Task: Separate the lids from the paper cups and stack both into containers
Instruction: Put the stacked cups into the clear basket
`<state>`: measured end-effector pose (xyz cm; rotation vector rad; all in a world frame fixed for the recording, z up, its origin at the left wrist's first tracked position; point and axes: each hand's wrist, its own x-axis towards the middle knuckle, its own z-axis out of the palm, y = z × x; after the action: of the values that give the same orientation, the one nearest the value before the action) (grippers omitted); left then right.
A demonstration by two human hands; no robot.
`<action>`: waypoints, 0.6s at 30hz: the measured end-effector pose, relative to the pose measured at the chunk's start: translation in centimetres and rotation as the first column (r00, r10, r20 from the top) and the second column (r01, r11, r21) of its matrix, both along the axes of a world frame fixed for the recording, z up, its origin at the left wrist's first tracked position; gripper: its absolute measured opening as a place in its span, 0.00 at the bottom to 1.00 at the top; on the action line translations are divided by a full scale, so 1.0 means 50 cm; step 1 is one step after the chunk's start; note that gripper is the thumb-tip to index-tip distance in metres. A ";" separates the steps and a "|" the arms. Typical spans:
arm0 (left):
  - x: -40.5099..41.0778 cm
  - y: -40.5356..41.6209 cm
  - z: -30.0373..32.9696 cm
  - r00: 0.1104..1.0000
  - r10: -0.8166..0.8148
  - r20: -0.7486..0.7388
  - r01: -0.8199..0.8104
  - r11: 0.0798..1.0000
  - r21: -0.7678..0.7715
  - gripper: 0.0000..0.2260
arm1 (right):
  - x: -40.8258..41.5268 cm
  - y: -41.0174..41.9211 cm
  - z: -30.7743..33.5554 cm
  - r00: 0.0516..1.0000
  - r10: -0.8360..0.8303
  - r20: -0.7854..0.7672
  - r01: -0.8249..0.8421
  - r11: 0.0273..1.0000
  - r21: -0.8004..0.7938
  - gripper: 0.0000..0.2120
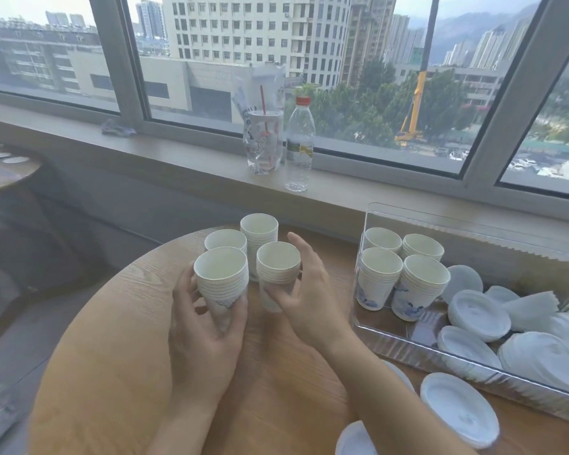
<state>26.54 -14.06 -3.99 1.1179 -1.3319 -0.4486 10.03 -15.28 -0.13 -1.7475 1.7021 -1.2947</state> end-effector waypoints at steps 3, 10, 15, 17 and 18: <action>-0.011 0.009 0.017 0.997 -0.038 -0.065 0.038 0.999 0.003 0.37 | -0.019 0.048 0.038 1.000 0.008 0.015 -0.007 0.998 -0.055 0.39; -0.092 0.015 0.054 0.983 -0.185 -0.005 0.185 0.982 -0.043 0.35 | -0.128 0.153 0.151 0.991 -0.039 0.128 0.063 0.979 -0.194 0.35; -0.165 -0.006 0.051 0.963 -0.259 0.067 0.260 0.966 -0.001 0.34 | -0.255 0.145 0.194 0.975 -0.111 0.194 0.160 0.953 -0.259 0.34; -0.184 -0.016 0.039 0.959 -0.269 0.089 0.270 0.963 -0.004 0.34 | -0.300 0.119 0.190 0.959 -0.139 0.246 0.204 0.943 -0.264 0.34; -0.191 -0.019 0.032 0.957 -0.275 0.088 0.277 0.961 -0.004 0.33 | -0.318 0.101 0.184 0.952 -0.156 0.261 0.225 0.940 -0.256 0.34</action>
<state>16.97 -15.01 -2.39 0.9488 -1.5744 -0.5973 -5.85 -10.21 9.07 -1.5180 1.6451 -1.8344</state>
